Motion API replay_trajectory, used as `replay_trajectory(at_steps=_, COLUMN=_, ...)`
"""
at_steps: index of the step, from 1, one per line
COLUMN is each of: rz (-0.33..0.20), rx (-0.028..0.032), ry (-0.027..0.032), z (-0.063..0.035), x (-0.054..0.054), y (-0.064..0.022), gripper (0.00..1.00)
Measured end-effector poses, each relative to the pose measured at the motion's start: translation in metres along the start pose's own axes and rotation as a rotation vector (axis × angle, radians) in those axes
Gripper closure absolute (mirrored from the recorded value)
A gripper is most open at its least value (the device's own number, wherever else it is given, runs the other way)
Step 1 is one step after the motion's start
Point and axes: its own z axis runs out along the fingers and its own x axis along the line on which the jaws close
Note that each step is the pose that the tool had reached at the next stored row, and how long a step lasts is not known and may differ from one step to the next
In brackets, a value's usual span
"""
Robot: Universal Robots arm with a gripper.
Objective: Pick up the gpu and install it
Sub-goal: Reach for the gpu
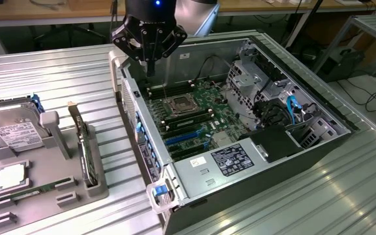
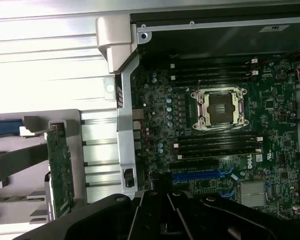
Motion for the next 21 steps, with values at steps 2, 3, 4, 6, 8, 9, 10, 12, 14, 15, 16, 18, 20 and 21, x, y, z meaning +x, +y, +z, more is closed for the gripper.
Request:
replay_trajectory(at_steps=2, rz=0.0, rx=-0.0001, ry=-0.0001, z=0.0, x=0.001, y=-0.0002, gripper=0.89)
replay_trajectory(at_steps=3, rz=0.0, rx=0.0, ry=0.0, z=0.0, x=0.002, y=-0.0003, gripper=0.89)
replay_trajectory(at_steps=4, rz=0.0, rx=-0.0001, ry=-0.0001, z=0.0, x=0.003, y=-0.0004, gripper=0.89)
replay_trajectory(at_steps=6, rz=0.0, rx=0.0, ry=0.0, z=-0.0001, x=0.004, y=-0.0005, gripper=0.89)
replay_trajectory(at_steps=8, rz=0.0, rx=0.0, ry=0.0, z=-0.0001, x=0.006, y=-0.0007, gripper=0.89)
replay_trajectory(at_steps=9, rz=0.0, rx=0.0, ry=0.0, z=-0.0001, x=0.007, y=-0.0008, gripper=0.89)
replay_trajectory(at_steps=10, rz=0.0, rx=0.0, ry=0.0, z=-0.0001, x=0.007, y=-0.0009, gripper=0.89)
replay_trajectory(at_steps=12, rz=0.0, rx=0.0, ry=0.0, z=-0.0002, x=0.009, y=-0.001, gripper=0.89)
replay_trajectory(at_steps=14, rz=0.0, rx=0.0, ry=0.0001, z=-0.0002, x=0.011, y=-0.0012, gripper=0.89)
replay_trajectory(at_steps=15, rz=0.0, rx=0.0, ry=0.0, z=-0.0002, x=0.012, y=-0.0013, gripper=0.89)
replay_trajectory(at_steps=16, rz=0.0, rx=0.0, ry=0.0, z=-0.0002, x=0.013, y=-0.0015, gripper=0.89)
replay_trajectory(at_steps=18, rz=0.0, rx=0.0, ry=0.0, z=-0.0003, x=0.015, y=-0.0017, gripper=0.89)
replay_trajectory(at_steps=20, rz=0.0, rx=0.0, ry=0.0, z=-0.0003, x=0.017, y=-0.0019, gripper=0.89)
replay_trajectory(at_steps=21, rz=0.0, rx=0.0, ry=0.0, z=-0.0003, x=0.018, y=-0.002, gripper=0.89)
